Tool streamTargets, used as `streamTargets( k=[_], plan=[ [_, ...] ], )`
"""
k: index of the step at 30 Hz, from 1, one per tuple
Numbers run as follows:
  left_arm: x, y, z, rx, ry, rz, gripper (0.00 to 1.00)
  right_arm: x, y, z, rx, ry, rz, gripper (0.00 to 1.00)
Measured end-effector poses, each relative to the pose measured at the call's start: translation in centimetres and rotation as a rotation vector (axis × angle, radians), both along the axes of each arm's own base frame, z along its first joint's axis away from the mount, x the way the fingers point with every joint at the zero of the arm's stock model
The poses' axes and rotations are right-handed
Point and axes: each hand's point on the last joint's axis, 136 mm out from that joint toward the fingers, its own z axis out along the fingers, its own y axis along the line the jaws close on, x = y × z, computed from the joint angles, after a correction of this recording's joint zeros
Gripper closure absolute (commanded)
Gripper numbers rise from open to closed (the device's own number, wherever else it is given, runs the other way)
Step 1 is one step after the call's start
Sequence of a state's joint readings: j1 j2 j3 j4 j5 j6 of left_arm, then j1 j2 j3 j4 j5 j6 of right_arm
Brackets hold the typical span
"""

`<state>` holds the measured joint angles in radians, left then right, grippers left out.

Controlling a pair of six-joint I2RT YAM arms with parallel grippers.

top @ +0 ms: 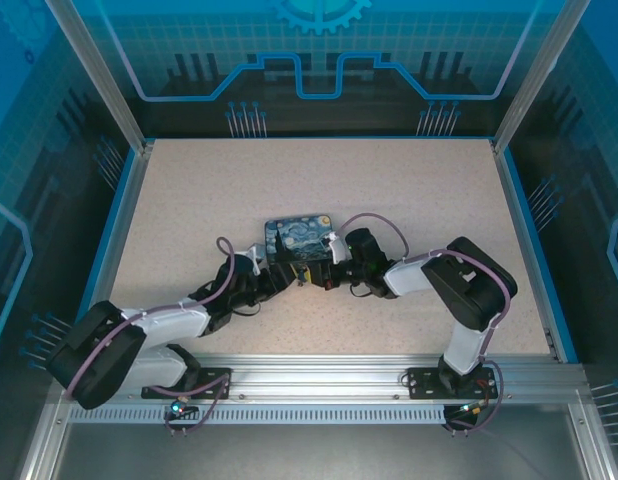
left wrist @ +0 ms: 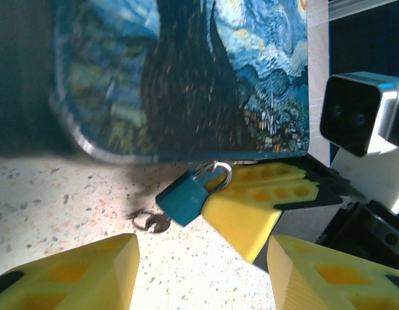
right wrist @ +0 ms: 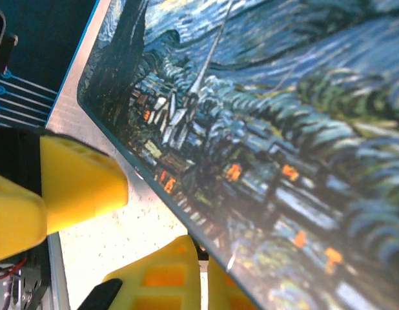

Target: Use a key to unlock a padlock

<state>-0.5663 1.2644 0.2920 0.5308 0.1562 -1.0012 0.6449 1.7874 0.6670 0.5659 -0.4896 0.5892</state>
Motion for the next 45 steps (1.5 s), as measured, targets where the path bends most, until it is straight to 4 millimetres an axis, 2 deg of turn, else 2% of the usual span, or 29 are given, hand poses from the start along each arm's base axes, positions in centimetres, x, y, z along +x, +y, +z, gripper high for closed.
streamTargets(
  k=[11, 21, 36, 40, 45],
  plan=[
    [0.3, -1.7, -1.0, -0.019, 0.011, -0.121, 0.46, -0.7, -0.3, 0.0, 0.003, 0.024, 0.042, 0.93],
    [0.6, -2.8, -2.8, -0.029, 0.044, -0.163, 0.45, -0.9, -0.5, -0.1, 0.006, 0.038, 0.053, 0.93],
    [2.0, -4.4, -2.7, -0.076, -0.012, -0.2, 0.48, 0.0, -1.6, -0.1, 0.004, 0.053, 0.023, 0.93],
    [2.1, -4.5, -2.6, -0.08, -0.015, -0.2, 0.59, 0.1, -1.6, -0.1, 0.004, 0.053, 0.019, 0.93],
    [2.3, -4.3, -2.7, -0.068, -0.021, -0.189, 0.71, 0.4, -1.7, 0.2, 0.011, 0.049, 0.014, 0.87]
  ],
)
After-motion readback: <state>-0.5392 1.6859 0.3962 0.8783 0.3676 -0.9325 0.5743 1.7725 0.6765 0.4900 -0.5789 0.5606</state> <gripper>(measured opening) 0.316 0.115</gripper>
